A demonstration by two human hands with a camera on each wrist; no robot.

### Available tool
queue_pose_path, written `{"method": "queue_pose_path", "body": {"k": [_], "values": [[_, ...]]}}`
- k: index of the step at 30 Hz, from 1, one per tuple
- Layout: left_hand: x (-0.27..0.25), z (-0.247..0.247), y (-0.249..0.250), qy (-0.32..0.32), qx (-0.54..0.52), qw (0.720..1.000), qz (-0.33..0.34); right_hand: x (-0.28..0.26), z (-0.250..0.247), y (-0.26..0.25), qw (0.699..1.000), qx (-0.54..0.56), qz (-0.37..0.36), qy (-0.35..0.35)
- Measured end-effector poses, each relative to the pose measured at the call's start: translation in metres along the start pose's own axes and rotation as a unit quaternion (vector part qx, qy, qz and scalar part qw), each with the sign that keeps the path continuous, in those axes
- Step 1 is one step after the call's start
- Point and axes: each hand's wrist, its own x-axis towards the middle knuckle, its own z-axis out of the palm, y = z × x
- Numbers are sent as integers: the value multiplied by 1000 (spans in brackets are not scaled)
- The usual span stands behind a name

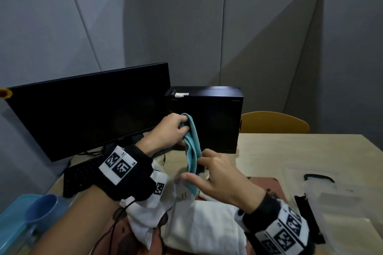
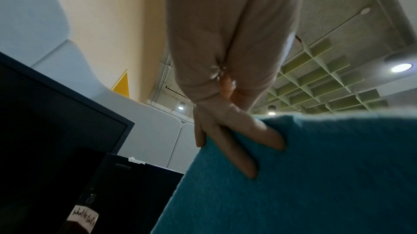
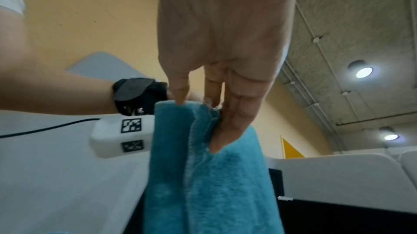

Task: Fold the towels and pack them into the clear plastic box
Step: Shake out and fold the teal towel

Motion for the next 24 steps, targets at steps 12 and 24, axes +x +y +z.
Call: {"method": "queue_pose_path", "body": {"k": [12, 24], "values": [[-9, -11, -23, -9, -35, 998, -59, 23, -19, 32, 987, -29, 99, 125], [-31, -22, -27, 10, -123, 988, 94, 14, -57, 64, 979, 85, 26, 182]]}}
